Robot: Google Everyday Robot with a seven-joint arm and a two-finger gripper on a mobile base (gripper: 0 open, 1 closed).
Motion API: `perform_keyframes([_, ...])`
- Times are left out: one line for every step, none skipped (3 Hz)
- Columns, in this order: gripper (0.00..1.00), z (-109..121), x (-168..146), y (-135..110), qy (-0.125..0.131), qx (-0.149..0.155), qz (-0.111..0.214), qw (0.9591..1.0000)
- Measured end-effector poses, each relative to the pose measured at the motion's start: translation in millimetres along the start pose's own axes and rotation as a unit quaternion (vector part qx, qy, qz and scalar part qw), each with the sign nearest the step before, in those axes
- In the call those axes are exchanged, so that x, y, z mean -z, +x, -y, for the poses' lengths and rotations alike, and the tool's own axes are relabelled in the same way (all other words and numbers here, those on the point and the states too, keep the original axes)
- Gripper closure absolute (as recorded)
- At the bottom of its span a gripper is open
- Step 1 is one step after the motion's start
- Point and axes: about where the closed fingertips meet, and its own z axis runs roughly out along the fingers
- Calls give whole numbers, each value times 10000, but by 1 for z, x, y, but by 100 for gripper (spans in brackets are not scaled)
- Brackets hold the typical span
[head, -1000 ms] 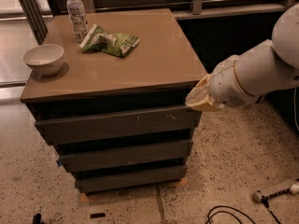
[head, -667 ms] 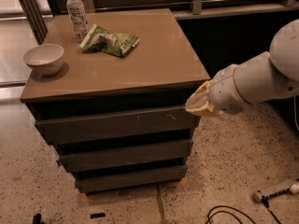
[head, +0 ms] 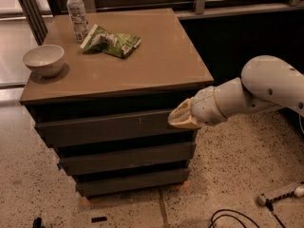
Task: Open top drawer
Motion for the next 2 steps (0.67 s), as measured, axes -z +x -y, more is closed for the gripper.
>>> perform_keyframes([81,-2,-6,6,-54,-30,12,10000])
perform_keyframes([58,-5,-5,7,-50,7,-85,10000])
